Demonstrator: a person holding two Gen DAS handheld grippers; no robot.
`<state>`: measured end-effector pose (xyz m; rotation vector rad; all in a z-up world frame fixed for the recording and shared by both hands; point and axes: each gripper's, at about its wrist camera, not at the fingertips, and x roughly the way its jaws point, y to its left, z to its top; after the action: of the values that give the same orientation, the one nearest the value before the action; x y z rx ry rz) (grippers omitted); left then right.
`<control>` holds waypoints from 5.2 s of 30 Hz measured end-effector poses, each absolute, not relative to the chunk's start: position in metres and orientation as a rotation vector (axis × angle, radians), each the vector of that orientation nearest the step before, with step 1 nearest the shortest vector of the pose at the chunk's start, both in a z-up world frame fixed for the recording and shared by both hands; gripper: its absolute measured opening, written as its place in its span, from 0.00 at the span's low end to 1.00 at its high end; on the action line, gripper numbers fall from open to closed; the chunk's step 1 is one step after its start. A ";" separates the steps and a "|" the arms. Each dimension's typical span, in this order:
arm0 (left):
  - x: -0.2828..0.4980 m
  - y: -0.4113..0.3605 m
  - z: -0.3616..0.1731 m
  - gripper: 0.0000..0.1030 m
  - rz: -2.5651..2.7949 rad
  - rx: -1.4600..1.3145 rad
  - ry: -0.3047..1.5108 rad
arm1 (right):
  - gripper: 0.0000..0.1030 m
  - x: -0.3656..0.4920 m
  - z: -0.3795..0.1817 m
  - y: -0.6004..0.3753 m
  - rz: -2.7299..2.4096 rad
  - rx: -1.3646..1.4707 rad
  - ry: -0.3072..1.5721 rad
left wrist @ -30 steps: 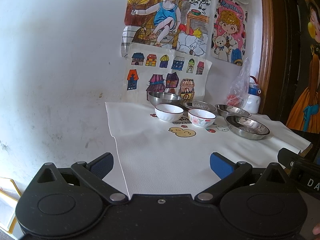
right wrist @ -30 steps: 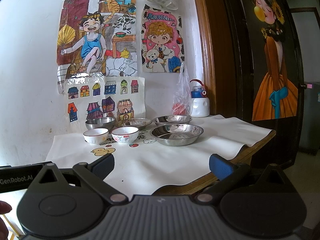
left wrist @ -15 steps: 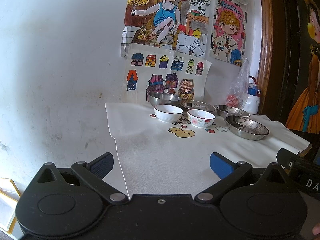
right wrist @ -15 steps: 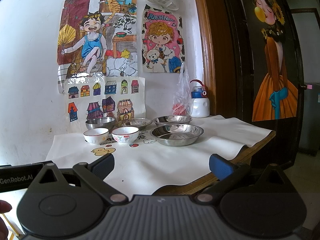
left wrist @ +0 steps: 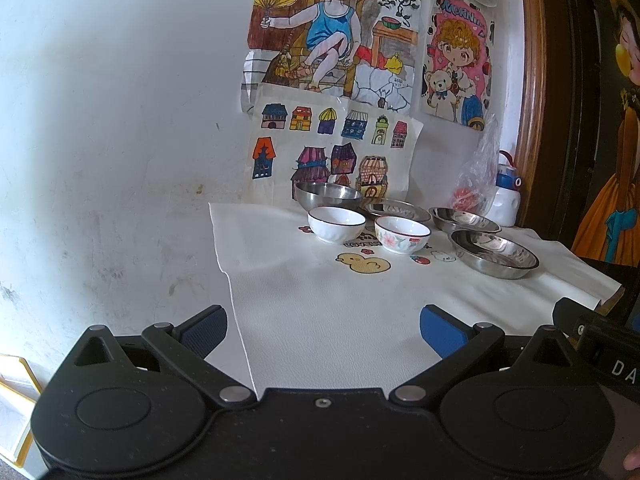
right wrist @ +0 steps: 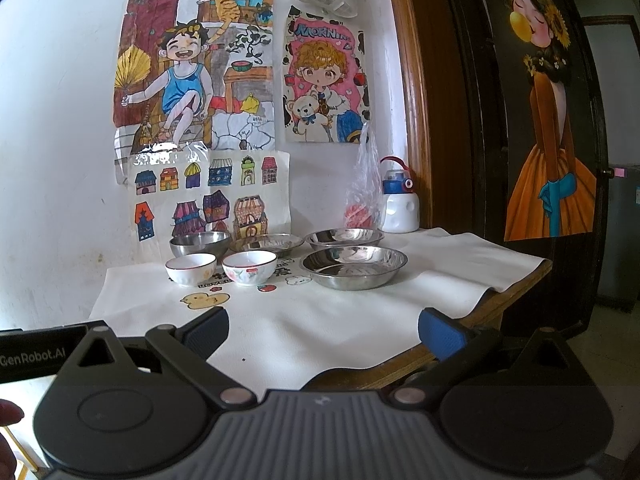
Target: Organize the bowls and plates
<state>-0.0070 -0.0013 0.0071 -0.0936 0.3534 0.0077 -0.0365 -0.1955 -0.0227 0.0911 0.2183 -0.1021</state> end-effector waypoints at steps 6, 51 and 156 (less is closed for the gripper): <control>0.001 -0.006 0.003 0.99 0.004 -0.093 0.372 | 1.00 -0.029 -0.026 -0.201 -0.105 0.093 0.233; 0.266 -0.147 0.006 0.99 -0.244 -0.080 0.729 | 1.00 0.209 -0.035 -0.362 -0.101 0.058 0.437; 0.448 -0.197 0.019 0.32 -0.233 -0.007 0.757 | 0.58 0.396 -0.026 -0.341 -0.020 -0.151 0.501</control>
<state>0.4481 -0.1970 0.0190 -0.0070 0.7572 -0.2329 0.3962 -0.3411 -0.0261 -0.1507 0.5010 -0.0199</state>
